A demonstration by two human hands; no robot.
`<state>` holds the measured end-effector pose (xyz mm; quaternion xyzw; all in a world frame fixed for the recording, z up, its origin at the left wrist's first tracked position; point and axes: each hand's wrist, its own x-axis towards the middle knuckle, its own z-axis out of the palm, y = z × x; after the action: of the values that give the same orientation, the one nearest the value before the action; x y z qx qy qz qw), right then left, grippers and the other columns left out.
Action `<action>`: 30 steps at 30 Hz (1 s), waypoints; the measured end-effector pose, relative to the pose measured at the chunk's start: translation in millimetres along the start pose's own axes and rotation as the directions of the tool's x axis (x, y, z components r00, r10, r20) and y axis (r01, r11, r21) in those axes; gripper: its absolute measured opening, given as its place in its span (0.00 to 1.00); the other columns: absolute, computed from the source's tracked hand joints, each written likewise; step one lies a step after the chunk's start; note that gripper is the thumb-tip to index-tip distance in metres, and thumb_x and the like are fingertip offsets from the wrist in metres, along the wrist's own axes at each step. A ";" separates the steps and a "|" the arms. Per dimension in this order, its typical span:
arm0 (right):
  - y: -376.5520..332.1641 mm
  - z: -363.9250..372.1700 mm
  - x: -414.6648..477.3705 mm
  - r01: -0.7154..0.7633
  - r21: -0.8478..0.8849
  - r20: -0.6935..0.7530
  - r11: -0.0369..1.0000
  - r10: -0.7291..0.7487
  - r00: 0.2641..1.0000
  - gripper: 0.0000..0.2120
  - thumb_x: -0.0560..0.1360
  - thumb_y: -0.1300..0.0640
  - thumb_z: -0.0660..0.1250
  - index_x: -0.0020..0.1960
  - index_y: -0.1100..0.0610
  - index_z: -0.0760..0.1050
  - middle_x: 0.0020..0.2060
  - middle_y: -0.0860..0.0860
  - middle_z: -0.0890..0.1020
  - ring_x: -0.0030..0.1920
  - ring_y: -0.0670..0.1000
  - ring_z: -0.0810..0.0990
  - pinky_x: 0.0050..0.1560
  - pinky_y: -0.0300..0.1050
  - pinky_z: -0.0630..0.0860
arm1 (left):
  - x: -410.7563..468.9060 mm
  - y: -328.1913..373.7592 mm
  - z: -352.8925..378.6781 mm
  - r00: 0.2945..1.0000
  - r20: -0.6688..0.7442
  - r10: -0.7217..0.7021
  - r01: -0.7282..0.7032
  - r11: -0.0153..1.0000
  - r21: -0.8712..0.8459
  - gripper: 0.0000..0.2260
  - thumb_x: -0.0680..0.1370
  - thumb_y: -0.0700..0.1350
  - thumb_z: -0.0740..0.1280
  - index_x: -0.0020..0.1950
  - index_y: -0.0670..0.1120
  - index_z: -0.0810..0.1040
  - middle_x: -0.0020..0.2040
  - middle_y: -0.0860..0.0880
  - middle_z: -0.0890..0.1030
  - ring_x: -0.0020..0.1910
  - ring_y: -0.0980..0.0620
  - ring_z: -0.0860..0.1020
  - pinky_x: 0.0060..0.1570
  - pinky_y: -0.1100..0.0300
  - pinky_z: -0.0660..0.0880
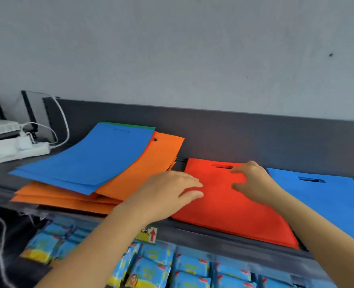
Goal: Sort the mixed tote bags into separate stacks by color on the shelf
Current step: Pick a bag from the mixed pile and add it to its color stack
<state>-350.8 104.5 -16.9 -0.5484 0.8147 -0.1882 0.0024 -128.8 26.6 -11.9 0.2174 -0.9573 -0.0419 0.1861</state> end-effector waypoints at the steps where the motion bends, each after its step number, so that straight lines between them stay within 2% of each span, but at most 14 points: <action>1: -17.9 2.2 3.2 0.079 0.050 -0.037 0.996 -0.077 0.996 0.22 0.73 0.57 0.70 0.66 0.56 0.73 0.64 0.55 0.72 0.66 0.53 0.69 0.66 0.41 0.61 | -6.9 -12.9 -12.2 0.997 -0.066 -0.037 0.037 0.999 -0.002 0.16 0.79 0.58 0.59 0.64 0.57 0.75 0.65 0.61 0.74 0.64 0.60 0.71 0.63 0.57 0.69; 3: -56.2 9.6 6.8 0.202 0.145 -0.075 0.969 -0.193 0.978 0.20 0.74 0.57 0.69 0.65 0.56 0.74 0.64 0.53 0.74 0.65 0.50 0.70 0.64 0.36 0.60 | -24.3 -44.2 -33.7 0.973 -0.173 -0.151 0.155 0.988 0.006 0.16 0.79 0.58 0.59 0.63 0.57 0.76 0.63 0.60 0.76 0.64 0.58 0.72 0.62 0.55 0.70; 5: -94.1 18.2 8.3 0.307 0.216 -0.079 0.927 -0.297 0.952 0.19 0.75 0.57 0.68 0.65 0.55 0.74 0.64 0.50 0.74 0.65 0.48 0.71 0.60 0.31 0.60 | -43.9 -80.1 -49.1 0.935 -0.200 -0.294 0.308 0.950 0.047 0.16 0.79 0.57 0.59 0.65 0.56 0.75 0.65 0.58 0.75 0.65 0.56 0.71 0.62 0.56 0.69; 9: -159.6 36.9 17.9 0.448 0.237 0.009 0.862 -0.463 0.886 0.21 0.76 0.55 0.66 0.68 0.55 0.70 0.68 0.50 0.71 0.68 0.49 0.68 0.65 0.38 0.63 | -80.0 -152.7 -61.6 0.862 -0.155 -0.483 0.502 0.856 0.125 0.18 0.80 0.54 0.58 0.69 0.51 0.71 0.69 0.52 0.72 0.68 0.51 0.68 0.66 0.53 0.66; 13: -213.1 54.9 27.2 0.525 0.179 0.116 0.832 -0.547 0.829 0.26 0.77 0.51 0.64 0.72 0.56 0.64 0.72 0.50 0.66 0.72 0.49 0.62 0.69 0.40 0.57 | -105.8 -198.6 -63.4 0.814 -0.050 -0.579 0.578 0.797 0.176 0.21 0.82 0.52 0.55 0.73 0.47 0.65 0.73 0.48 0.65 0.73 0.50 0.62 0.69 0.55 0.60; 17: -242.0 76.2 34.2 0.492 0.159 0.277 0.856 -0.517 0.810 0.28 0.76 0.46 0.64 0.72 0.56 0.65 0.70 0.52 0.69 0.70 0.53 0.66 0.69 0.46 0.64 | -121.5 -215.6 -55.8 0.807 0.048 -0.589 0.581 0.805 0.121 0.25 0.79 0.59 0.55 0.73 0.49 0.65 0.74 0.50 0.65 0.72 0.51 0.62 0.69 0.57 0.60; 18: -244.9 81.7 36.5 0.505 0.125 0.276 0.854 -0.518 0.810 0.24 0.77 0.47 0.63 0.69 0.57 0.69 0.67 0.53 0.73 0.67 0.55 0.70 0.65 0.48 0.68 | -124.9 -217.6 -55.6 0.810 0.057 -0.584 0.579 0.811 0.083 0.27 0.77 0.62 0.55 0.73 0.50 0.65 0.74 0.52 0.65 0.72 0.52 0.63 0.68 0.58 0.60; 20: -246.9 89.8 42.3 0.524 0.065 0.170 0.849 -0.527 0.833 0.12 0.79 0.50 0.61 0.53 0.57 0.77 0.54 0.54 0.81 0.56 0.56 0.77 0.52 0.47 0.72 | -128.7 -219.2 -60.4 0.809 0.113 -0.577 0.578 0.816 0.031 0.38 0.69 0.72 0.54 0.73 0.53 0.64 0.74 0.54 0.64 0.72 0.53 0.62 0.69 0.57 0.60; 22: -247.2 91.1 48.9 0.482 0.061 0.087 0.874 -0.486 0.870 0.13 0.80 0.51 0.59 0.38 0.55 0.72 0.41 0.53 0.79 0.45 0.56 0.75 0.41 0.46 0.66 | -128.1 -222.8 -66.2 0.800 0.159 -0.578 0.576 0.815 0.066 0.44 0.63 0.77 0.53 0.73 0.53 0.64 0.73 0.54 0.64 0.72 0.52 0.62 0.69 0.56 0.61; 24: -248.2 90.4 54.5 0.436 0.082 0.069 0.896 -0.442 0.895 0.18 0.80 0.51 0.58 0.32 0.52 0.66 0.32 0.49 0.72 0.39 0.54 0.71 0.38 0.45 0.63 | -124.8 -228.3 -68.6 0.804 0.147 -0.577 0.565 0.817 0.115 0.32 0.73 0.69 0.58 0.69 0.50 0.70 0.68 0.53 0.71 0.67 0.50 0.68 0.63 0.56 0.67; 26: -250.1 91.5 59.7 0.421 0.108 0.035 0.900 -0.427 0.904 0.20 0.80 0.51 0.59 0.30 0.52 0.62 0.29 0.48 0.69 0.37 0.54 0.70 0.37 0.45 0.64 | -118.9 -232.5 -67.1 0.851 0.046 -0.524 0.510 0.843 0.171 0.14 0.80 0.57 0.57 0.48 0.48 0.75 0.48 0.51 0.78 0.48 0.50 0.75 0.44 0.58 0.67; 27: -251.6 91.3 60.5 0.417 0.142 0.009 0.898 -0.423 0.906 0.20 0.79 0.52 0.59 0.29 0.52 0.62 0.28 0.48 0.69 0.36 0.54 0.70 0.37 0.46 0.64 | -116.1 -232.7 -66.3 0.865 -0.021 -0.501 0.493 0.844 0.211 0.15 0.81 0.53 0.56 0.39 0.47 0.69 0.38 0.50 0.75 0.38 0.51 0.71 0.37 0.57 0.62; 28: -252.7 90.3 61.2 0.419 0.189 -0.026 0.888 -0.422 0.906 0.19 0.79 0.52 0.60 0.30 0.52 0.65 0.28 0.48 0.70 0.35 0.53 0.70 0.36 0.46 0.65 | -114.1 -233.4 -65.4 0.869 -0.079 -0.488 0.491 0.834 0.252 0.17 0.82 0.51 0.55 0.35 0.47 0.64 0.33 0.50 0.70 0.33 0.51 0.67 0.34 0.56 0.58; 30: -252.6 84.2 61.9 0.412 0.312 -0.106 0.856 -0.400 0.911 0.13 0.79 0.53 0.61 0.37 0.55 0.75 0.33 0.49 0.77 0.37 0.51 0.74 0.37 0.45 0.68 | -113.0 -235.6 -65.1 0.858 -0.175 -0.482 0.513 0.816 0.267 0.18 0.82 0.50 0.55 0.34 0.47 0.61 0.30 0.49 0.67 0.30 0.51 0.64 0.33 0.55 0.57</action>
<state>-132.3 -59.2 -4.5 -0.6960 0.6381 -0.3271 0.0385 84.5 -137.1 -27.7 0.4878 -0.8513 0.0695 0.1804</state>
